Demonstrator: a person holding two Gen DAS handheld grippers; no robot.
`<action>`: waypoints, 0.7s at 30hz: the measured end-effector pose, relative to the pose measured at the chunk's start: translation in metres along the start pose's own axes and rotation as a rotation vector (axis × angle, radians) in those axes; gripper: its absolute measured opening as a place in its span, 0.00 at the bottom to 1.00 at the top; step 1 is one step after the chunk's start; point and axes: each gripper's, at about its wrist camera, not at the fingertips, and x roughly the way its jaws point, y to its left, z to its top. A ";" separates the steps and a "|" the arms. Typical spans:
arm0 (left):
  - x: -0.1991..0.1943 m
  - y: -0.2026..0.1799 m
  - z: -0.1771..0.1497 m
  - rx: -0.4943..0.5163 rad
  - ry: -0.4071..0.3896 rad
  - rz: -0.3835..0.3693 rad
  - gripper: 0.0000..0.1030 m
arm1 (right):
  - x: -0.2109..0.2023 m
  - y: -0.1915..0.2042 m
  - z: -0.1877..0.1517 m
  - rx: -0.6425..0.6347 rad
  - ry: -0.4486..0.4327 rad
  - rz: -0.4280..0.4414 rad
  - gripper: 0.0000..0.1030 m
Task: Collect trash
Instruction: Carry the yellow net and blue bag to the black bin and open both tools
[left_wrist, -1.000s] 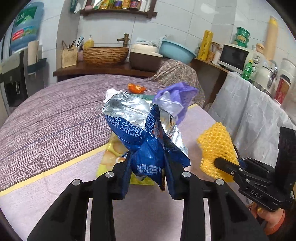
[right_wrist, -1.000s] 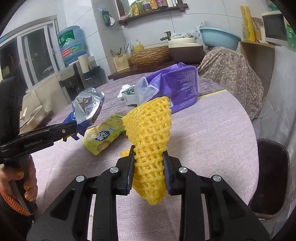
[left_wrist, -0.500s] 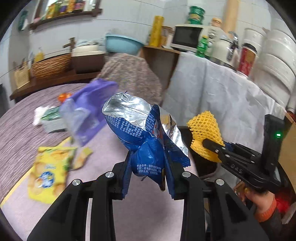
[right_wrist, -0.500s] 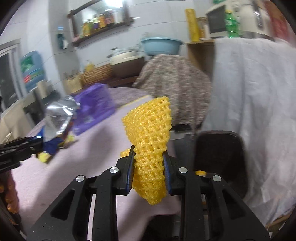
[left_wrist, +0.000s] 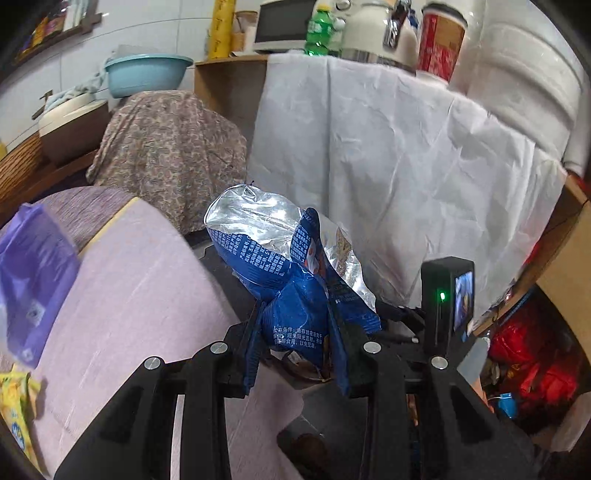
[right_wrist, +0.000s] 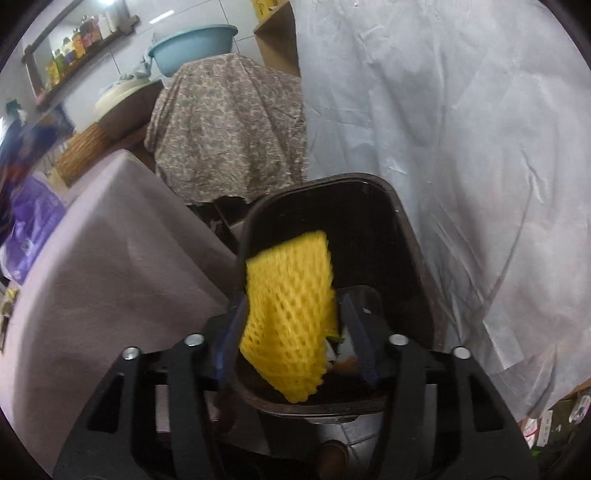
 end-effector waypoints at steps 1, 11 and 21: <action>0.010 -0.003 0.002 0.000 0.016 -0.001 0.31 | 0.000 0.001 -0.004 -0.002 -0.003 -0.007 0.60; 0.078 -0.027 0.015 -0.006 0.140 -0.028 0.32 | -0.024 -0.039 -0.022 0.105 -0.037 -0.091 0.66; 0.120 -0.045 0.015 0.034 0.202 -0.017 0.48 | -0.042 -0.066 -0.028 0.154 -0.056 -0.146 0.68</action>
